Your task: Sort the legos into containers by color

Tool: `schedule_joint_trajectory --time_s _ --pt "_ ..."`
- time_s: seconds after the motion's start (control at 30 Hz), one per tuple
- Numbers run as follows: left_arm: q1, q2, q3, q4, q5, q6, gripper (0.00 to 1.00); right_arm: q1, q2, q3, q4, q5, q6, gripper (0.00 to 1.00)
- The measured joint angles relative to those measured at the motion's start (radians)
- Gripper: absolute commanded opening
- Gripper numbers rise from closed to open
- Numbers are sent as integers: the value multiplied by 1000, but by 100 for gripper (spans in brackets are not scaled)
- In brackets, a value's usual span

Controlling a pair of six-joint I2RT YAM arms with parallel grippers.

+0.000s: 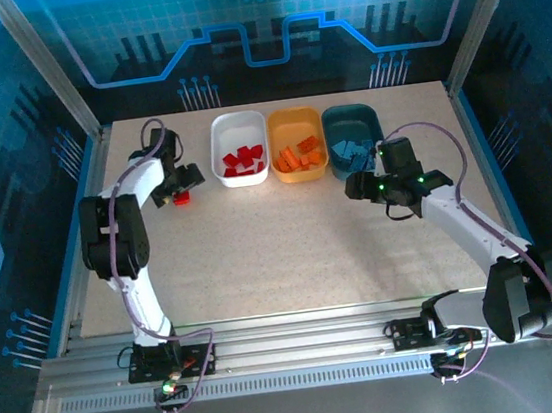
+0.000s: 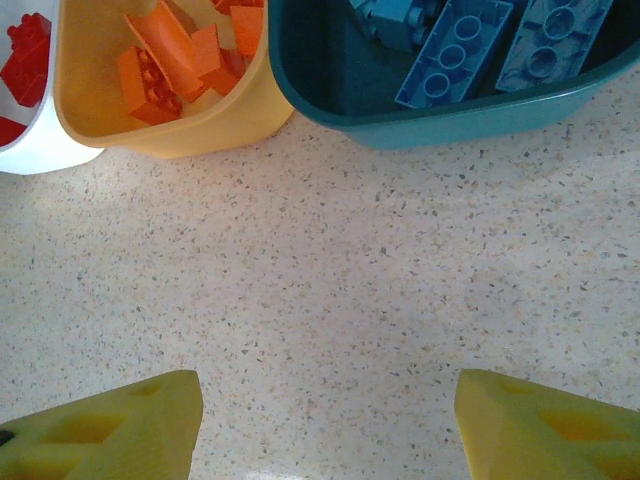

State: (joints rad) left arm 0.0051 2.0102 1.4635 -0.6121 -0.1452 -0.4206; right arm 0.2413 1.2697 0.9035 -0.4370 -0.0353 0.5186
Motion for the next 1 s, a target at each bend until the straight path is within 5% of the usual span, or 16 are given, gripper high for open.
schedule_joint_trajectory --time_s 0.13,0.43,0.77,1.0 --pt "5 61 21 -3 0 1 81 1 0 0 -8 0 -3 68" --pt "13 78 27 -8 -20 10 44 1 0 0 -16 0 -3 68" --pt "-7 8 5 -21 -15 7 43 1 0 0 -16 1 -3 68" --pt "-140 -85 140 -27 55 0 45 1 10 0 -16 1 -3 68"
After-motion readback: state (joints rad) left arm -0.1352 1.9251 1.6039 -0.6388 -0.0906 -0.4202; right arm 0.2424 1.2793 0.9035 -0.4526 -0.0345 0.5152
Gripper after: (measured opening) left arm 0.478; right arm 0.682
